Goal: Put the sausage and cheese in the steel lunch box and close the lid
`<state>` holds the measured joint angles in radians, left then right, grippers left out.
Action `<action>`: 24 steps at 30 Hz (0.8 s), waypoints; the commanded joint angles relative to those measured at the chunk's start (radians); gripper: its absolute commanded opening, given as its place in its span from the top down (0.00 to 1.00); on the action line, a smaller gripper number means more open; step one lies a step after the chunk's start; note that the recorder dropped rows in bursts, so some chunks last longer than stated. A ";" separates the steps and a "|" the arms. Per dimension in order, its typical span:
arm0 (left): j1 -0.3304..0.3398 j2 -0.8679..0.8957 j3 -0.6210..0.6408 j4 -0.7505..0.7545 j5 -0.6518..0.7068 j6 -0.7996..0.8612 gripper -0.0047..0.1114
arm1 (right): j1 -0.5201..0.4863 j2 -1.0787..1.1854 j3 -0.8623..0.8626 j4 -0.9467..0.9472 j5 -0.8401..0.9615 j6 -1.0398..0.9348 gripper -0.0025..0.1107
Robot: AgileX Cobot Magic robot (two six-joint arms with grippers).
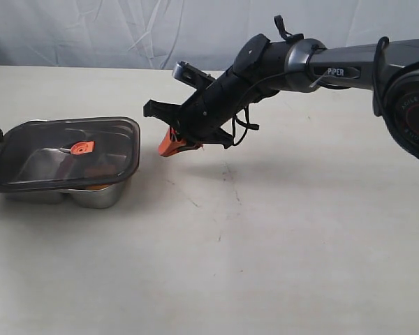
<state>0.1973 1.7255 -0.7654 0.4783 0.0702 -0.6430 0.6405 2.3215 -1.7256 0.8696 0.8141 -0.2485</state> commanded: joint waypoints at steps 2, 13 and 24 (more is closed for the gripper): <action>0.000 0.003 -0.004 -0.016 -0.025 -0.003 0.96 | -0.002 -0.012 -0.004 -0.006 -0.013 -0.002 0.99; -0.079 0.025 -0.004 -0.042 0.004 -0.003 0.96 | -0.002 -0.012 -0.004 -0.009 -0.014 -0.002 0.99; -0.171 0.025 -0.004 -0.044 -0.070 -0.003 0.96 | -0.002 -0.012 -0.004 -0.009 -0.016 -0.002 0.99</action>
<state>0.0629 1.7458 -0.7682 0.4431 0.0316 -0.6430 0.6405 2.3215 -1.7256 0.8696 0.7969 -0.2467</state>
